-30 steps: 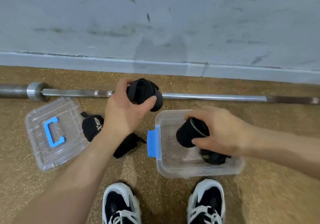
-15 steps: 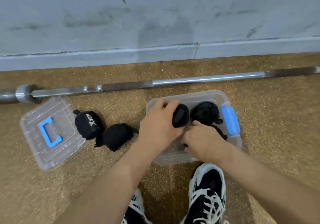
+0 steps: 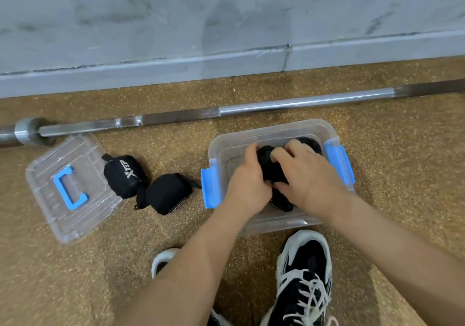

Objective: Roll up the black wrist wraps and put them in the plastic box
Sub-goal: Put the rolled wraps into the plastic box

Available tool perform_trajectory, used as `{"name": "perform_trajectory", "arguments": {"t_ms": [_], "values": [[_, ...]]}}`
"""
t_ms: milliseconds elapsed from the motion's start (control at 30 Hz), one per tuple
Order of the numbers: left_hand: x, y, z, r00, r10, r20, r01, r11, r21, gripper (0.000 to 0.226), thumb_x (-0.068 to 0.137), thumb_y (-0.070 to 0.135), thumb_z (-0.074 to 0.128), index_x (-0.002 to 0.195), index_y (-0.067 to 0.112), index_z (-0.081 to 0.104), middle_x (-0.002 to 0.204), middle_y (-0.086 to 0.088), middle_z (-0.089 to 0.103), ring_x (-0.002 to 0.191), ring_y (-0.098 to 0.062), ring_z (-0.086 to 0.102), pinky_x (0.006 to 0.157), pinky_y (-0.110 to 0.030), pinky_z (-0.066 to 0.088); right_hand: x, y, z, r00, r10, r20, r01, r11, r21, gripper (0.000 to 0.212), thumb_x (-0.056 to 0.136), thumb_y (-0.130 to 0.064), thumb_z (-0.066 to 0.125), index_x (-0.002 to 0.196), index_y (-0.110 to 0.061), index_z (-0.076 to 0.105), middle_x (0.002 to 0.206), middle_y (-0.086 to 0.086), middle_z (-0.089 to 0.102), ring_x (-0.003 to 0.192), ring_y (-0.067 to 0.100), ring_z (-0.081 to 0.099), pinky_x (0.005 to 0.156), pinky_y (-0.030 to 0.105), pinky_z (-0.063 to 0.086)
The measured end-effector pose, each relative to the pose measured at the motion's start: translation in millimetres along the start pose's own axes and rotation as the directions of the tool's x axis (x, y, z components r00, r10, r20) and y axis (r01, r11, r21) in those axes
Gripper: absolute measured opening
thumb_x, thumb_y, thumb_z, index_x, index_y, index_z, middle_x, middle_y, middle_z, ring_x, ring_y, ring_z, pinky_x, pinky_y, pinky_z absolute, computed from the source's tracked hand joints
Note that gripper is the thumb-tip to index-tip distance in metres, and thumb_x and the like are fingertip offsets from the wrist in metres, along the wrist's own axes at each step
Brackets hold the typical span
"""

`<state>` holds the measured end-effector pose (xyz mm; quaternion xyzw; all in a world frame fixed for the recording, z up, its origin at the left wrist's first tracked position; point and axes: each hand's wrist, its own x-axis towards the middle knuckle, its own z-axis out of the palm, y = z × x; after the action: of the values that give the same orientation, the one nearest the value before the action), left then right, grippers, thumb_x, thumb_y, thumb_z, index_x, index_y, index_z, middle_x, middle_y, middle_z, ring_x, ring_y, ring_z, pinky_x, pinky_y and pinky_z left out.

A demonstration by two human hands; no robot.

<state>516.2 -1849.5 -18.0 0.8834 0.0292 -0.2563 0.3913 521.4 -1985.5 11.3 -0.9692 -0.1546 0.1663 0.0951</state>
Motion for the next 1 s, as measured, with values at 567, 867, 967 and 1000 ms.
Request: {"name": "perform_trajectory", "arguments": {"t_ms": [567, 867, 967, 1000], "values": [[-34, -126, -87, 0.962, -0.223, -0.156, 0.270, 0.708, 0.653, 0.085, 0.077, 0.033, 0.077, 0.149, 0.029, 0.030, 0.142, -0.008, 0.045, 0.128, -0.032, 0.040, 0.096, -0.048, 0.046, 11, -14, 6, 0.983, -0.184, 0.024, 0.185, 0.979, -0.082, 0.059, 0.093, -0.027, 0.057, 0.148, -0.034, 0.036, 0.162, 0.005, 0.017, 0.146, 0.027, 0.022, 0.109, 0.053, 0.028], [-33, -31, -156, 0.970, 0.093, 0.226, 0.163, 0.444, -0.881, 0.073, 0.049, 0.026, 0.096, 0.111, 0.003, 0.067, 0.106, -0.016, 0.073, 0.097, -0.029, 0.071, 0.085, -0.042, 0.059, 4, -62, -42, 0.952, -0.040, 0.304, -0.303, 0.024, 0.953, 0.079, 0.071, -0.056, 0.069, 0.143, -0.044, 0.040, 0.140, -0.005, 0.054, 0.119, 0.017, 0.061, 0.091, 0.046, 0.057], [-32, -15, -138, 0.962, 0.175, 0.211, 0.127, 0.395, -0.910, 0.075, 0.056, 0.029, 0.094, 0.118, 0.002, 0.061, 0.110, -0.016, 0.068, 0.099, -0.027, 0.067, 0.087, -0.038, 0.057, -2, -70, -55, 0.911, -0.183, 0.370, -0.410, -0.292, 0.864, 0.068, 0.071, -0.054, 0.061, 0.135, -0.030, 0.054, 0.122, 0.005, 0.070, 0.107, 0.031, 0.070, 0.085, 0.048, 0.058], [-32, -15, -134, 0.970, 0.157, 0.187, 0.106, 0.421, -0.901, 0.072, 0.056, 0.029, 0.094, 0.115, 0.005, 0.062, 0.108, -0.013, 0.069, 0.098, -0.024, 0.067, 0.084, -0.035, 0.056, -3, -68, -55, 0.913, -0.158, 0.376, -0.408, -0.333, 0.850, 0.063, 0.074, -0.052, 0.060, 0.130, -0.023, 0.059, 0.119, 0.010, 0.072, 0.105, 0.034, 0.070, 0.086, 0.046, 0.058]]}}
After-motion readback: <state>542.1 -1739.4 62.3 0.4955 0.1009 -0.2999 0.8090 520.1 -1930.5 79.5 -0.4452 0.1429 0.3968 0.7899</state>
